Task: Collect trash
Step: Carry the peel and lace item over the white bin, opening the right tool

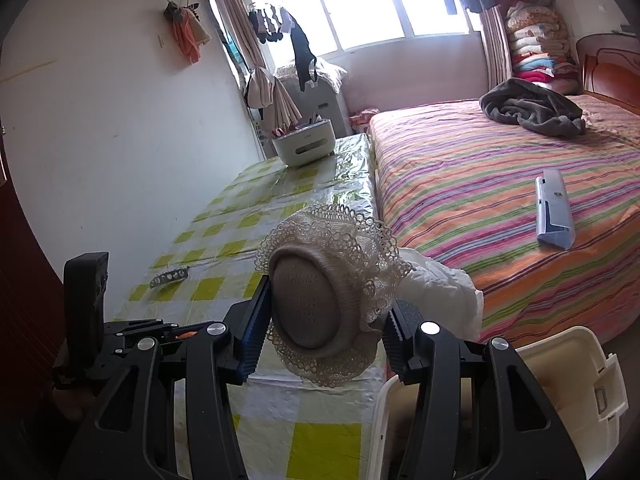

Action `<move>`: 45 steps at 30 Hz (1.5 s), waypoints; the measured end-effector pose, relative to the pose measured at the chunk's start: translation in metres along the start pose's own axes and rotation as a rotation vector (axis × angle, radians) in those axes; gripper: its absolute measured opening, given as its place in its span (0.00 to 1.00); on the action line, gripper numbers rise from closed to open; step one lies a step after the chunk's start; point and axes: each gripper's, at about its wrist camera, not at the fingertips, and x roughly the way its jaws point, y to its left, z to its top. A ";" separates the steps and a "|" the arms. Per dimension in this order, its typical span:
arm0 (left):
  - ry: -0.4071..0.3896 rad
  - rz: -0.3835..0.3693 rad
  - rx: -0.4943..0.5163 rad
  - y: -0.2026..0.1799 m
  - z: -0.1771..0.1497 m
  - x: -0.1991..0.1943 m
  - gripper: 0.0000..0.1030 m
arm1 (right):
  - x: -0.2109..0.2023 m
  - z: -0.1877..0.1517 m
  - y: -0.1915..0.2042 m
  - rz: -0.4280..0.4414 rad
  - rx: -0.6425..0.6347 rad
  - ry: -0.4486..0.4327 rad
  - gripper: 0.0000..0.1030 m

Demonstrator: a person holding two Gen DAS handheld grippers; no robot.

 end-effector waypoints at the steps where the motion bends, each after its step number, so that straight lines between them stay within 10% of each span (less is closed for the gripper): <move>1: -0.001 -0.004 0.004 -0.003 0.000 -0.001 0.20 | -0.001 0.000 0.000 -0.001 0.001 -0.002 0.47; 45: 0.016 -0.182 0.121 -0.109 0.000 0.010 0.20 | -0.074 -0.031 -0.077 -0.126 0.191 -0.115 0.48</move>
